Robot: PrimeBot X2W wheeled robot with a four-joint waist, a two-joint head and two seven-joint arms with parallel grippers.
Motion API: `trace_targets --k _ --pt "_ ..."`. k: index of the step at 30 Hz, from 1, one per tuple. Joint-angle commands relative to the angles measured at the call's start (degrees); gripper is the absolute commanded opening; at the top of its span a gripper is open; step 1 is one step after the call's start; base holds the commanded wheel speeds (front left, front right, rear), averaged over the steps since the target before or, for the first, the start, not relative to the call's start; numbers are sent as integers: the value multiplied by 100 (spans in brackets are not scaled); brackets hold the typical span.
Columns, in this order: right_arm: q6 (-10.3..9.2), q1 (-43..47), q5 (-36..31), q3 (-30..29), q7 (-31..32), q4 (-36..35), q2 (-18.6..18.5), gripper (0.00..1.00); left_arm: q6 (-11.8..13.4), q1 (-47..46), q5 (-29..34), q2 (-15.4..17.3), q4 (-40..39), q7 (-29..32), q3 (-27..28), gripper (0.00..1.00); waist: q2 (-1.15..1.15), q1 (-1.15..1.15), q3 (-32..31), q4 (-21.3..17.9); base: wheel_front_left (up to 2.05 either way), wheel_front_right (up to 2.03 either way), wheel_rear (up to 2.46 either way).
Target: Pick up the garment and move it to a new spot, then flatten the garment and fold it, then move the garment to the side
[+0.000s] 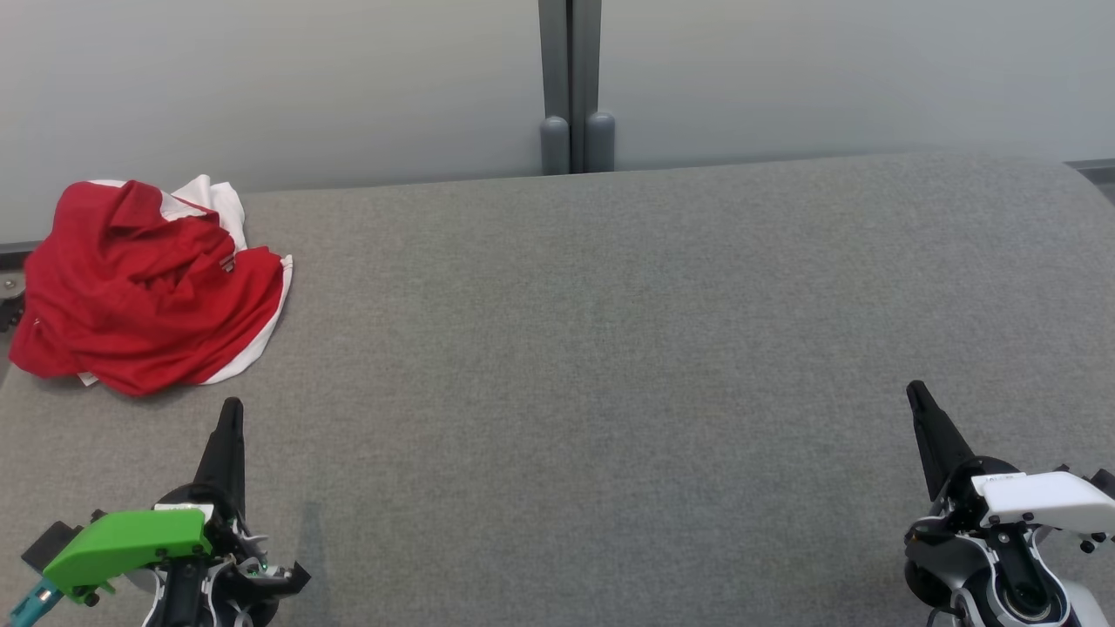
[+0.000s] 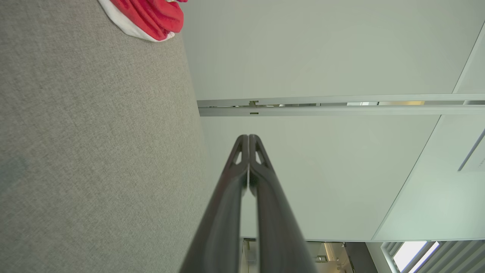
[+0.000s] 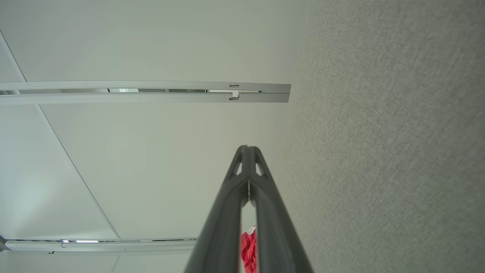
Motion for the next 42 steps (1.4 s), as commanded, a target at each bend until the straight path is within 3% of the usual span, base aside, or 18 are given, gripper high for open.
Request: trace_targets --k 1,42 --pt "0 -38 7 -11 20 -20 -31 0 16 -68 -23 36 -18 16 6 0 0 0 0 0 0 0 0" --pt "0 -39 7 -11 20 -20 -31 0 16 -68 -23 37 -19 16 6 0 0 0 0 0 0 0 0"
